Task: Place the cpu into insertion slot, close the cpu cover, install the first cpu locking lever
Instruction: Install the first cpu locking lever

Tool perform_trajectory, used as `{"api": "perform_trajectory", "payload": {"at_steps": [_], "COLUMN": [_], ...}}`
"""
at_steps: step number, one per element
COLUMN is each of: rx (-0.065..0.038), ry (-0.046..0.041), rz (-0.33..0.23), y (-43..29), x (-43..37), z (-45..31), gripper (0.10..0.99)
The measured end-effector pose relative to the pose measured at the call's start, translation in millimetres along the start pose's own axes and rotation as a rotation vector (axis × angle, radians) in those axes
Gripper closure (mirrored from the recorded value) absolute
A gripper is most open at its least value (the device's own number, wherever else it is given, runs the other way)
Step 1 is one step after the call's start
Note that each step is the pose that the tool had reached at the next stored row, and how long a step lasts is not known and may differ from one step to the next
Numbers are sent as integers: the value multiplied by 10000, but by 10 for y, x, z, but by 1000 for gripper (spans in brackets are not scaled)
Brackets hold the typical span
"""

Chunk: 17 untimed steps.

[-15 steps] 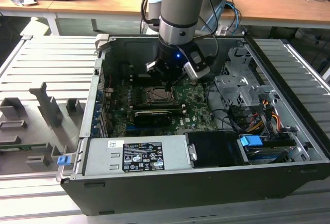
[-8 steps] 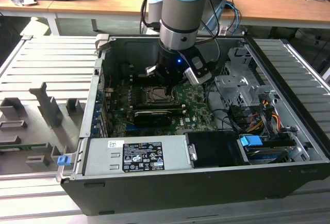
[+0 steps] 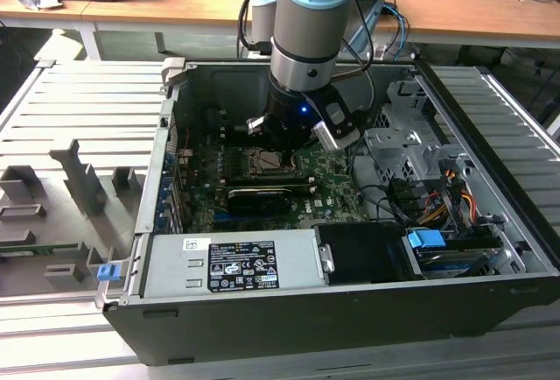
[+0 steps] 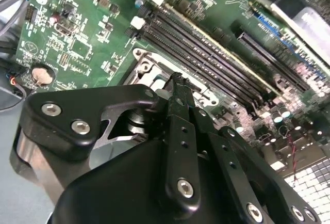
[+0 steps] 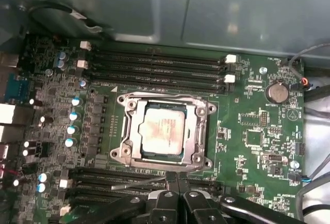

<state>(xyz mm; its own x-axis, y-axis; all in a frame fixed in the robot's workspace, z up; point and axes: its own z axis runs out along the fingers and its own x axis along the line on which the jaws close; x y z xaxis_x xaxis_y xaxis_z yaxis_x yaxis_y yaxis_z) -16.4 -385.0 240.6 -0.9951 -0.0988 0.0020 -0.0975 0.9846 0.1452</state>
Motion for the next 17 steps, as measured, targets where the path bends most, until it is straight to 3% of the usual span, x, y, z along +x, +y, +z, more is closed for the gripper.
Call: {"api": "perform_trajectory", "payload": {"at_steps": [5, 6, 8, 14, 17], "rx": [-9, -51, -264, -274, -318], "ry": [1, 34, 102, 67, 63], "rz": [-6, 1, 42, 265, 268], "y": [-15, -22, -33, -39, -28], "x": [101, 102, 104, 165, 309], "z": [5, 4, 8, 36, 47], "gripper": [980, 980, 980, 980, 980]}}
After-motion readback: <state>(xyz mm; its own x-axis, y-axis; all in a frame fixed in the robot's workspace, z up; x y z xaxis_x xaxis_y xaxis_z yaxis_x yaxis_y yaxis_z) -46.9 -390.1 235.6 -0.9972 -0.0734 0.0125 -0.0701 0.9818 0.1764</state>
